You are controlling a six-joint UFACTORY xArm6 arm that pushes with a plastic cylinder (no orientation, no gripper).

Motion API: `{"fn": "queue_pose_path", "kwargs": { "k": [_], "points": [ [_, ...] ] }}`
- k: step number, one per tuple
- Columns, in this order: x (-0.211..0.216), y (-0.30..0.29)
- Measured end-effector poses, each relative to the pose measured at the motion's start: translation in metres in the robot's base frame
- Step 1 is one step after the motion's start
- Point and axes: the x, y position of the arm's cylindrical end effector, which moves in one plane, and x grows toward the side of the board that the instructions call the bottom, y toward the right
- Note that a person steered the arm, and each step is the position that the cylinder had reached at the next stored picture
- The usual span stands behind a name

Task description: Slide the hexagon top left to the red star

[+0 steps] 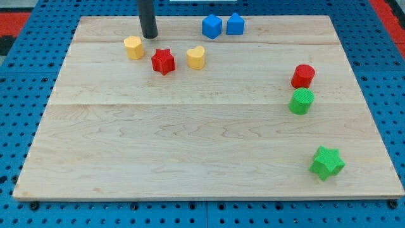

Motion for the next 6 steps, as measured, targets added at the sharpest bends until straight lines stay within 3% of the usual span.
{"fn": "queue_pose_path", "kwargs": {
  "k": [4,5,6],
  "points": [
    [0.088,-0.103],
    [0.048,-0.097],
    [0.041,-0.062]
  ]
}}
